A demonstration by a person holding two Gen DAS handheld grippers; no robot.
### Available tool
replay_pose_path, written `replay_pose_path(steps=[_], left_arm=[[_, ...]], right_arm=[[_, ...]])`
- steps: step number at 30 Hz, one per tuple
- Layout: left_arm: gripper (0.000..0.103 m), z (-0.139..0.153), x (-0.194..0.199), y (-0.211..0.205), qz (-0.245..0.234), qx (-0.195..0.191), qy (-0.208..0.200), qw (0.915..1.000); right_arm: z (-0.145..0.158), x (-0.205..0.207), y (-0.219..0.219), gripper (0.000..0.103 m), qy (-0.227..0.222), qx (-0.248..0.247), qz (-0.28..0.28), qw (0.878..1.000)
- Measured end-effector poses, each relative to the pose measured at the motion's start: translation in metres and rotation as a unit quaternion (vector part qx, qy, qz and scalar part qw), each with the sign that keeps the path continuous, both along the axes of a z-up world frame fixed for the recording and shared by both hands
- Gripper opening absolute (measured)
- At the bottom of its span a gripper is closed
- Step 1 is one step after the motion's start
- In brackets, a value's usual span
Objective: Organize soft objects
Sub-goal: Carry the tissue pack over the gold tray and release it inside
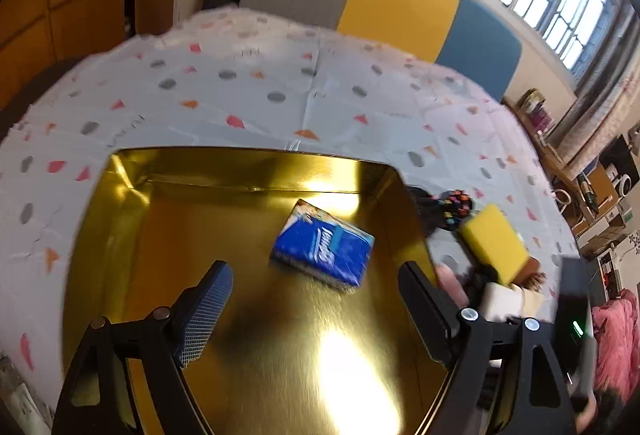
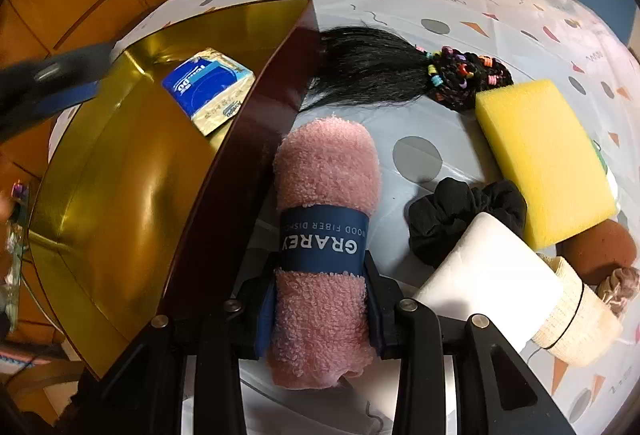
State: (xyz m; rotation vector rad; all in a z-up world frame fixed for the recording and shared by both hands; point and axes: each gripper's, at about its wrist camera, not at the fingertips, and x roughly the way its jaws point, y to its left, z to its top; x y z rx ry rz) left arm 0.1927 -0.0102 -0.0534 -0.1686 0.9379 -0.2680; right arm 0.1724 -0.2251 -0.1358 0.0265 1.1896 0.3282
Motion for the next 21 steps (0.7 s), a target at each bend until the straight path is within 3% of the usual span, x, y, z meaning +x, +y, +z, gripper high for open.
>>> replay_pose_path(steps=[6,15,21], left_arm=[[0.086,0.024,-0.059,0.004,-0.002,0.019,-0.047,0.9987],[0.086,0.022,-0.111,0.009,0.013,0.044,-0.051,0.9977],[0.086,0.017,-0.126,0.014,0.014,0.050,-0.048,0.9975]], right_arm=[[-0.002,-0.001,-0.001,0.037,-0.008,-0.005,-0.014,1.000],[-0.001,-0.013,0.005,0.037,-0.035,-0.012,-0.023,0.999],[0.000,-0.022,0.008,0.036,-0.052,-0.021,-0.042,0.998]])
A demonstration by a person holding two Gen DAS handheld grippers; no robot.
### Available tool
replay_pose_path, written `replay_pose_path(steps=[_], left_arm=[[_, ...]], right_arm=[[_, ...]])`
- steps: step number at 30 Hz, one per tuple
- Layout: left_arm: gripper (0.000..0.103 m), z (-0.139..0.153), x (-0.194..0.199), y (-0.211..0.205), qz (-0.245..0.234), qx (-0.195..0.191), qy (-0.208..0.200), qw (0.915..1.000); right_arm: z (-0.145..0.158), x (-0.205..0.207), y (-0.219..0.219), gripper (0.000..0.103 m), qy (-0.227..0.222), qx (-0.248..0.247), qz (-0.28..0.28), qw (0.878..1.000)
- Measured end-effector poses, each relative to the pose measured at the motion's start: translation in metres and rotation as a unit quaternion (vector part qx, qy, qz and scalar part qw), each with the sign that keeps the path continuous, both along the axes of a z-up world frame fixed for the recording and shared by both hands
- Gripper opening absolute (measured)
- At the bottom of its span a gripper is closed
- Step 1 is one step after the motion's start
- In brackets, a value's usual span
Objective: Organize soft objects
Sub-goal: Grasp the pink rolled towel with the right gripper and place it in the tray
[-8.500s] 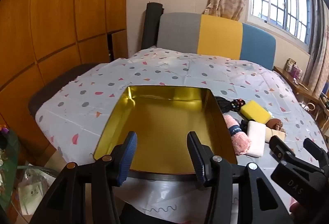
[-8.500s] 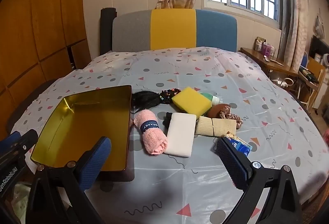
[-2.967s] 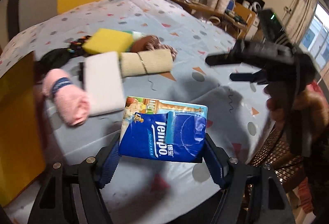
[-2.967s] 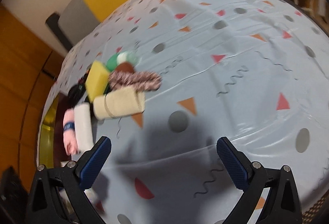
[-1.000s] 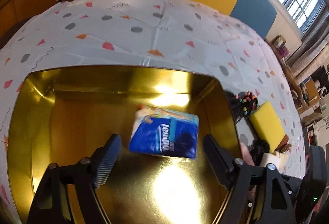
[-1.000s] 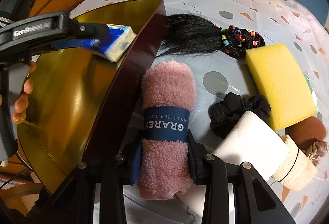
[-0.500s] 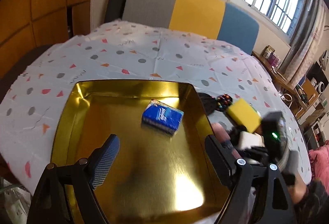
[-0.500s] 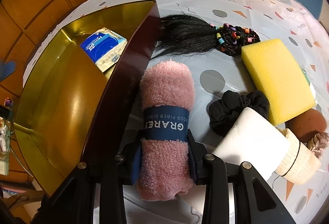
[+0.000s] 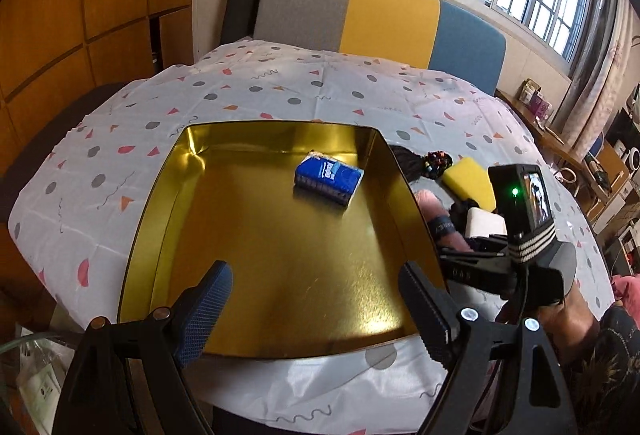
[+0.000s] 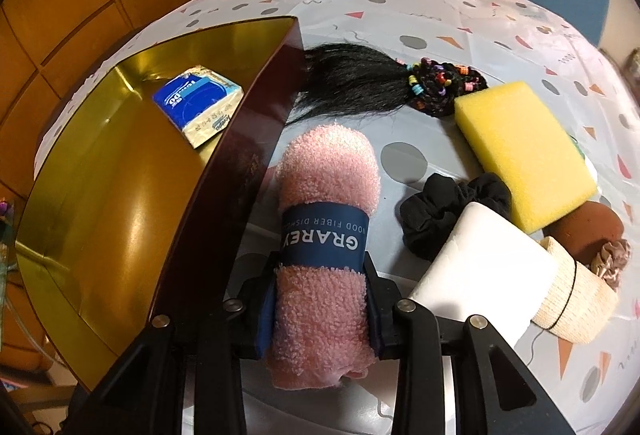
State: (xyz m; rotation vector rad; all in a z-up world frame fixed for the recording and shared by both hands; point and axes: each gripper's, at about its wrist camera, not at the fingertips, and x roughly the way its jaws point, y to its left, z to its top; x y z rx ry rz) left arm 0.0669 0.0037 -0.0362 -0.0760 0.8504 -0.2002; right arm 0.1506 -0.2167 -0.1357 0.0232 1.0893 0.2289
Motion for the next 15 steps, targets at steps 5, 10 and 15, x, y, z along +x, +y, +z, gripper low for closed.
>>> replay_pose_path(steps=[5,10,15], left_arm=[[0.086,-0.004,-0.005,0.004,0.003,0.000,0.005,1.0000],[0.086,-0.005,-0.008,0.008,0.003,-0.005,0.009,0.9999],[0.086,-0.008,-0.011,0.011,0.005,-0.007,0.013,0.9999]], right_arm=[[0.001,-0.006,0.000,0.035,-0.004,-0.001,-0.016,1.000],[0.003,-0.011,-0.003,0.035,-0.004,0.003,-0.029,1.000],[0.004,-0.017,-0.010,0.035,-0.003,0.019,-0.049,0.999]])
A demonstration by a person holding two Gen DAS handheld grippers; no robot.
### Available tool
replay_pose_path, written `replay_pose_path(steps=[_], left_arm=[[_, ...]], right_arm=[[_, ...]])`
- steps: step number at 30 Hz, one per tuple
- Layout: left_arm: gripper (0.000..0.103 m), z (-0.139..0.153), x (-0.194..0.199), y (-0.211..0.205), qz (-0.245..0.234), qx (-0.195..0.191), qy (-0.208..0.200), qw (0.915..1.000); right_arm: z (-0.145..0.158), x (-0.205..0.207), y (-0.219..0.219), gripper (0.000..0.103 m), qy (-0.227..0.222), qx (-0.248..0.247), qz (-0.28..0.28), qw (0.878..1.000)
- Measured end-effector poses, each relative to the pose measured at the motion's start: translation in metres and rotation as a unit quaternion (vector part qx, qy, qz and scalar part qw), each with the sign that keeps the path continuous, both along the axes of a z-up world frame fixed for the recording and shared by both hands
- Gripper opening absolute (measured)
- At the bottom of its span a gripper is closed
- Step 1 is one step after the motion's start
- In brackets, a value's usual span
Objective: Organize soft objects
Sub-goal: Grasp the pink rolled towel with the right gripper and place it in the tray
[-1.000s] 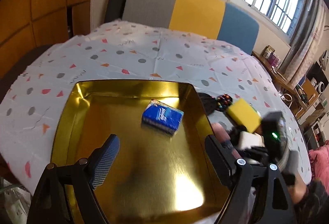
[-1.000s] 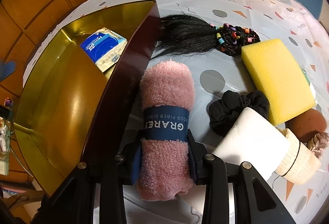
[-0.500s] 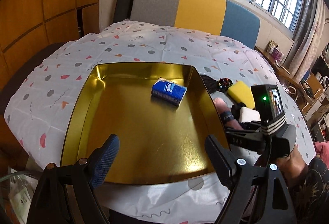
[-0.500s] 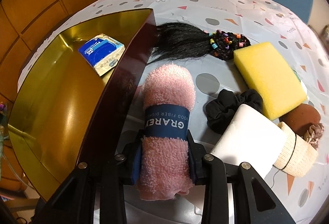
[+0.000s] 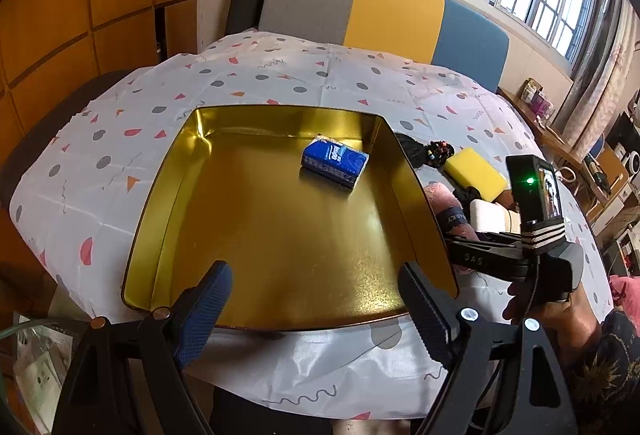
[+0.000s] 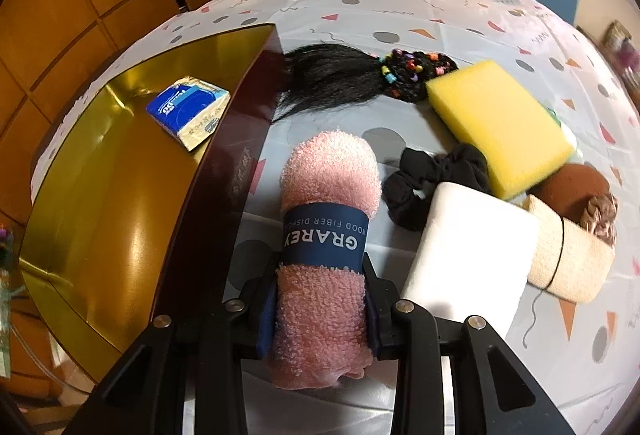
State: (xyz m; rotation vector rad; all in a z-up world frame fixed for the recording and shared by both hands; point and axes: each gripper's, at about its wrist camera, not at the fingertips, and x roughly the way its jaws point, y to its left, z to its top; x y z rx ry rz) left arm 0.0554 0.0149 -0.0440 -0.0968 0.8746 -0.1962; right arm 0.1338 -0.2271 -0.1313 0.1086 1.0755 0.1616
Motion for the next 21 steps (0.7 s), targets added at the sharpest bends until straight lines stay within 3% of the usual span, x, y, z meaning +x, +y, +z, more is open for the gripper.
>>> replay_pose_path(steps=[7,13,21], left_arm=[[0.086,-0.005,0.000,0.008,0.009,-0.008,0.008,0.9999],[0.086,-0.005,-0.001,0.018,0.023,-0.014,0.008,0.9996],[0.086,0.000,0.000,0.030,0.039,-0.024,0.001,0.9989]], right_arm=[[0.019,-0.013,-0.013,0.034,-0.024,0.025,-0.023,0.999],[0.055,-0.026,-0.010,0.034,-0.065,0.052,-0.029,0.996],[0.092,-0.028,0.048,0.034,-0.099,0.092,0.034,0.990]])
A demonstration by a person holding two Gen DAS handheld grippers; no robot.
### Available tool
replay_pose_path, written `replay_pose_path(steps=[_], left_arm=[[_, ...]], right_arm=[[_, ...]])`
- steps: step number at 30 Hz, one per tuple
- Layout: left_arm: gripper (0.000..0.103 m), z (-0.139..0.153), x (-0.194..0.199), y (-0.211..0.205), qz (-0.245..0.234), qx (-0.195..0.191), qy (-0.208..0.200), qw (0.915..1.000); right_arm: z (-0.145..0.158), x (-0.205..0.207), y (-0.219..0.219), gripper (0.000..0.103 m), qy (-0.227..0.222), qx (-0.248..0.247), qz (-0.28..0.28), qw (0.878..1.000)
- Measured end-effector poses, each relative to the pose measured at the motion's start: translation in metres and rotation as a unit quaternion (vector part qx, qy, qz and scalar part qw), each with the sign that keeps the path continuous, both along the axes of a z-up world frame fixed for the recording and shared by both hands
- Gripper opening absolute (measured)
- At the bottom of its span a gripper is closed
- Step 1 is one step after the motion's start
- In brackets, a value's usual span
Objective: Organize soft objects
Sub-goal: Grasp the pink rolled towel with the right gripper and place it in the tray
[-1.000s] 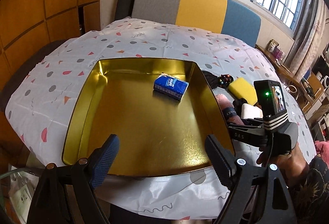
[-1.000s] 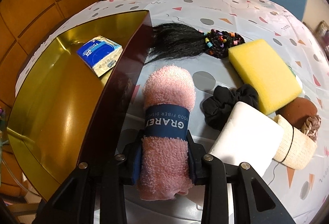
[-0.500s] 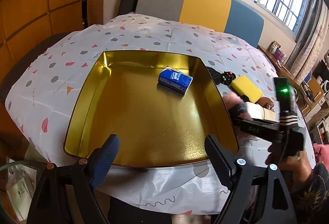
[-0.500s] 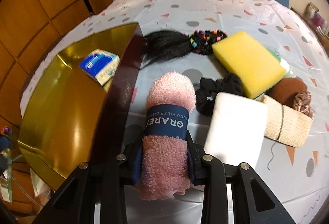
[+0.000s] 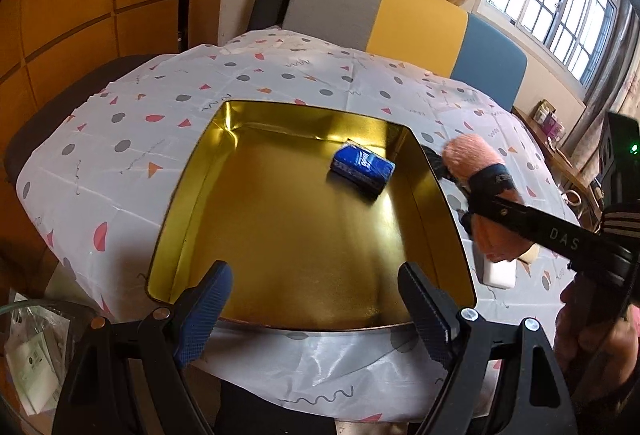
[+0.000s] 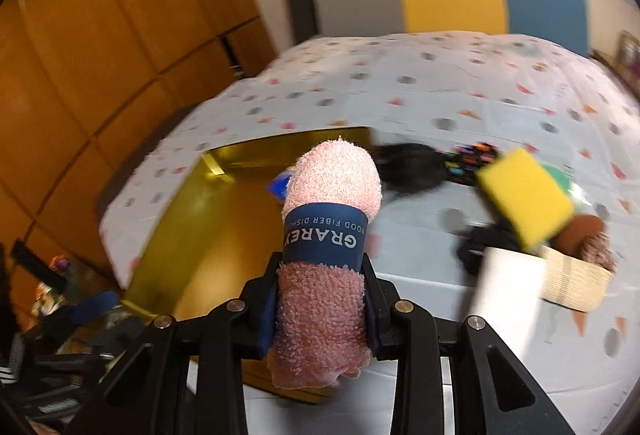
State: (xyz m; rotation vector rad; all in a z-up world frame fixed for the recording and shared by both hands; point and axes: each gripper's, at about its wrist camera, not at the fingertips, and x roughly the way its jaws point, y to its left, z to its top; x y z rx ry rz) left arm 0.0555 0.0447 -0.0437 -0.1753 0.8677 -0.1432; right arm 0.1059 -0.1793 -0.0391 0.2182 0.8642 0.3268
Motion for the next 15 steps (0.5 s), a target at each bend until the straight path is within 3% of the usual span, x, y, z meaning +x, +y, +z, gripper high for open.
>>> replay_pose_path(steps=[7,15], left_arm=[[0.086,0.000,0.002,0.015,0.017,-0.003,0.002,0.9998],[0.086,-0.006,0.005,0.025,0.028,-0.003,0.011,0.9996]], right_arm=[[-0.023,0.022,0.064,0.035,0.042,-0.009,0.048,0.998],[-0.056,0.040,0.086,0.040,0.072,-0.076,0.042,0.994]])
